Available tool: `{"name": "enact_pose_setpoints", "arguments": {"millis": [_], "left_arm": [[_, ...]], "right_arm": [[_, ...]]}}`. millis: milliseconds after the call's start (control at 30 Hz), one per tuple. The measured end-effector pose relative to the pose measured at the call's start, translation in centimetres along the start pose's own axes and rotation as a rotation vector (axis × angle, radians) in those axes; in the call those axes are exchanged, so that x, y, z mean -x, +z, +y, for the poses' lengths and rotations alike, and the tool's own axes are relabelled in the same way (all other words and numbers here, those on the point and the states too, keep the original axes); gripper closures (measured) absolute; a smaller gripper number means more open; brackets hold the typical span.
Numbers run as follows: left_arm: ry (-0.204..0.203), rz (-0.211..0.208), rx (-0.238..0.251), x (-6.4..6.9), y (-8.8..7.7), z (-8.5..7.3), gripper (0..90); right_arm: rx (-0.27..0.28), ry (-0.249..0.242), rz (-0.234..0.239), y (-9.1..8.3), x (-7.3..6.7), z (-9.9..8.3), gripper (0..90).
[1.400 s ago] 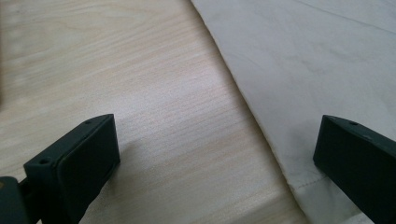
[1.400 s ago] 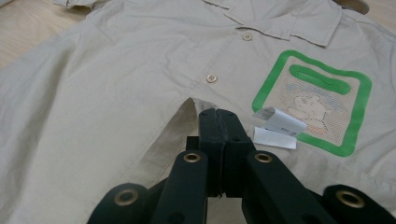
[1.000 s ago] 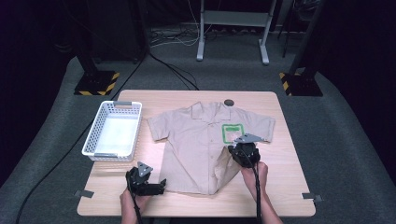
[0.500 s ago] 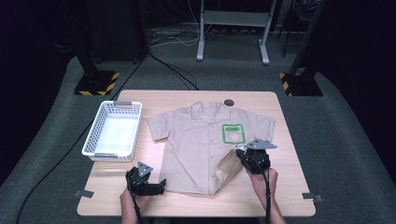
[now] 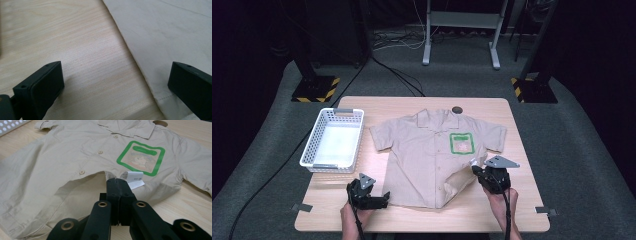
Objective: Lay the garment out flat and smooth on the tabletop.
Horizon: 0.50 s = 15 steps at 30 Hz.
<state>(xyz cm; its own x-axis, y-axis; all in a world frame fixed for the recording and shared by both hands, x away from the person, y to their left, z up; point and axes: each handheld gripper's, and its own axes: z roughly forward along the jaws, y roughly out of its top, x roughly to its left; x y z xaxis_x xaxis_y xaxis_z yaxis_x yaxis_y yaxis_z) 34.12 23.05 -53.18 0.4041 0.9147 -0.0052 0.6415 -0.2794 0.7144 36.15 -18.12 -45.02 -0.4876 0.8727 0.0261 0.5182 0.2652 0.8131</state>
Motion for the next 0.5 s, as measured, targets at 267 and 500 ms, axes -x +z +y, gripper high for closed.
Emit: {"name": "enact_pose_setpoints", "arguments": {"millis": [267,500], "left_arm": [[0.000,0.000,0.000,0.0,0.0,0.0,0.3],[0.000,0.000,-0.001,0.0,0.0,0.0,0.2]], "right_arm": [[0.005,0.012,-0.002,-0.6,0.3,-1.0,90.0],[0.003,0.028,-0.010,-1.2,0.8,-2.3,89.9]]}}
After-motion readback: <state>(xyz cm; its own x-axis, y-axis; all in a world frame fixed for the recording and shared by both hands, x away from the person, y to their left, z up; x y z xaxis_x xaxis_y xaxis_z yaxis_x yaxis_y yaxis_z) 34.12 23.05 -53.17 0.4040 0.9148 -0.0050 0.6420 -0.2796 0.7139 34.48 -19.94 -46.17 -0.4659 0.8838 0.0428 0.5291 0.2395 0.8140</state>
